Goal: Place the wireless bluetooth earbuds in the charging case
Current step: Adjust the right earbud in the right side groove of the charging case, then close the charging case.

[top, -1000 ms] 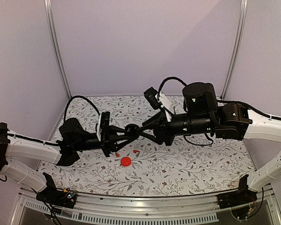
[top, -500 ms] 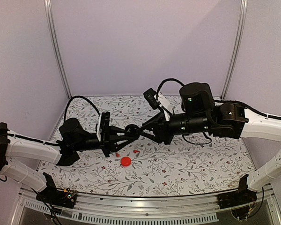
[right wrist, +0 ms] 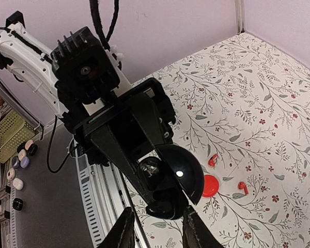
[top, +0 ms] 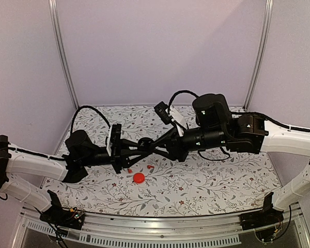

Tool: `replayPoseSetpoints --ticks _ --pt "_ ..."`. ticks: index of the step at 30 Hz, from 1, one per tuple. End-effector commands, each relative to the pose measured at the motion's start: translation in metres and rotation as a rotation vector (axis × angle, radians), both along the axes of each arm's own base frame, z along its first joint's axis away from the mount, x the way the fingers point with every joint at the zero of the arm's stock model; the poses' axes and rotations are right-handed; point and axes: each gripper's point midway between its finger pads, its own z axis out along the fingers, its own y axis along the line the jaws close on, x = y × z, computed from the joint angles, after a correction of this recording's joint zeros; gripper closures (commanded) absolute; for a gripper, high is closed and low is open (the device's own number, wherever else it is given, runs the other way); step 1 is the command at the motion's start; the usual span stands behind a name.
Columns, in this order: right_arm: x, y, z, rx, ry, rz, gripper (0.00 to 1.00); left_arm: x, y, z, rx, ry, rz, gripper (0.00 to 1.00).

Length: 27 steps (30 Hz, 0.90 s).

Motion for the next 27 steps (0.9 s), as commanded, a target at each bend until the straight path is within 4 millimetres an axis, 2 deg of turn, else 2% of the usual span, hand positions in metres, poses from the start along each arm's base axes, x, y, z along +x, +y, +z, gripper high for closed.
replayPoseSetpoints --ticks 1,15,22,27 --pt "0.003 0.005 0.016 0.039 -0.006 0.005 0.7 0.001 0.0 0.007 -0.007 -0.025 -0.001 1.0" --pt "-0.002 0.01 0.017 0.031 -0.027 0.059 0.82 0.0 -0.001 0.005 0.0 -0.025 -0.006 1.0" --pt "-0.001 0.009 0.019 0.032 -0.037 0.053 0.79 -0.002 0.001 0.007 -0.012 -0.023 -0.012 1.0" --pt "0.001 0.0 0.039 0.063 -0.102 0.04 0.74 -0.005 0.002 0.008 -0.021 -0.027 -0.023 1.0"
